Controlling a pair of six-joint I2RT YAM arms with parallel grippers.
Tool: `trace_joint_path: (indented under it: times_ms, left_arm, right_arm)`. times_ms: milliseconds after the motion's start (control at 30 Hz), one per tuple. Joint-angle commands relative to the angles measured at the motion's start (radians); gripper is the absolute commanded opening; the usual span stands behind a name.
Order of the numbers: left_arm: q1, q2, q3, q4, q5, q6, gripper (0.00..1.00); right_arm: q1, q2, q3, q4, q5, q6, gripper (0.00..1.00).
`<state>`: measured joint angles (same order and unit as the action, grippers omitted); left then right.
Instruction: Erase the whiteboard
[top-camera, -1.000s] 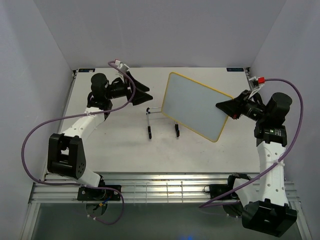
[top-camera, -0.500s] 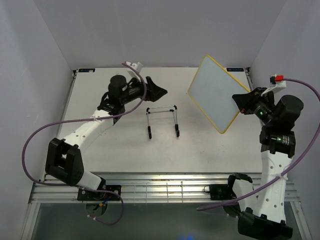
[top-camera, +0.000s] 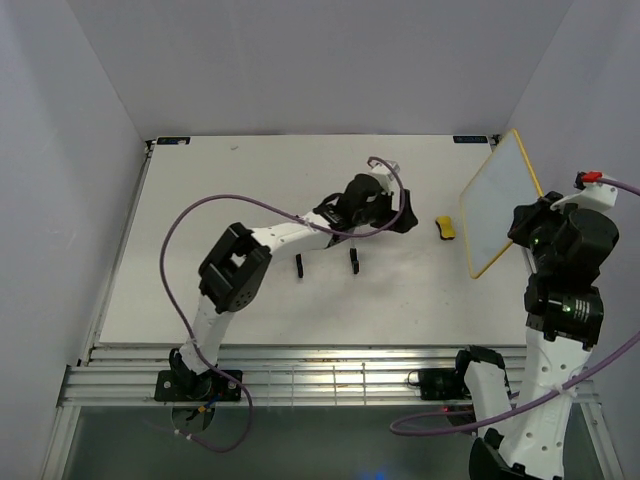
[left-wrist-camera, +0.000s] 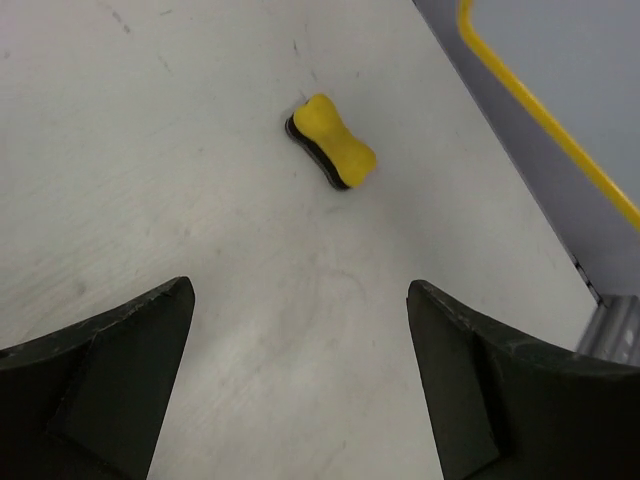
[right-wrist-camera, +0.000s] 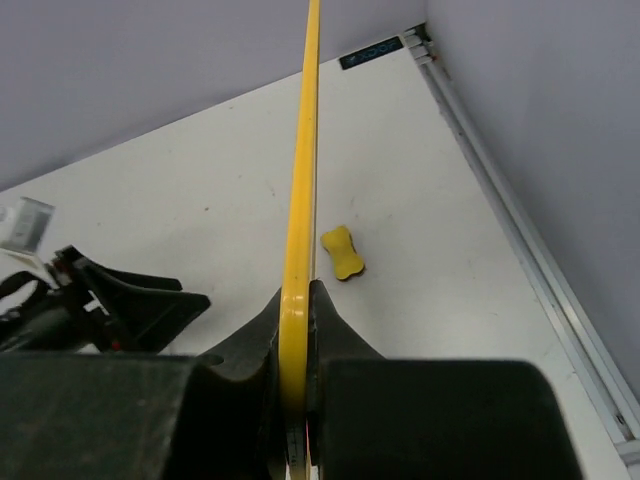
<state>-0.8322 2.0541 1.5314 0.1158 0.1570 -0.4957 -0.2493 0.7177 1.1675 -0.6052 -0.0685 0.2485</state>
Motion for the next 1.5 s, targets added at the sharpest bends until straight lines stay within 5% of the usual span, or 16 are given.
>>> trace_joint_path:
  times_ms: [0,367,633,1000,1133,1333,1467]
  left_arm:
    - [-0.08,0.159,0.256,-0.074,-0.14,0.055,0.98]
    - [-0.159,0.636,0.81,-0.073,-0.349,0.04,0.98]
    - [-0.188,0.831,0.972,0.108,-0.458,0.189,0.98]
    - [-0.252,0.899,0.984,0.154,-0.487,0.384,0.98]
    - [-0.252,0.885,0.978,0.102,-0.479,0.393,0.89]
    - [-0.239,0.816,0.917,-0.062,-0.478,0.324,0.45]
    - [-0.206,0.657,0.678,-0.09,-0.384,0.238,0.45]
  right_arm:
    - [-0.002,-0.092,0.04,0.096,0.17,0.024,0.08]
    - [0.03,-0.149,0.104,0.018,0.231,0.061,0.08]
    - [0.102,-0.19,0.104,-0.007,0.194,0.074,0.08]
    - [0.156,-0.228,0.072,0.005,0.18,0.069,0.08]
    - [0.169,-0.241,0.077,0.004,0.197,0.055,0.08]
    - [0.185,-0.25,0.098,-0.002,0.22,0.046,0.08]
    - [0.188,-0.258,0.112,-0.004,0.22,0.043,0.08]
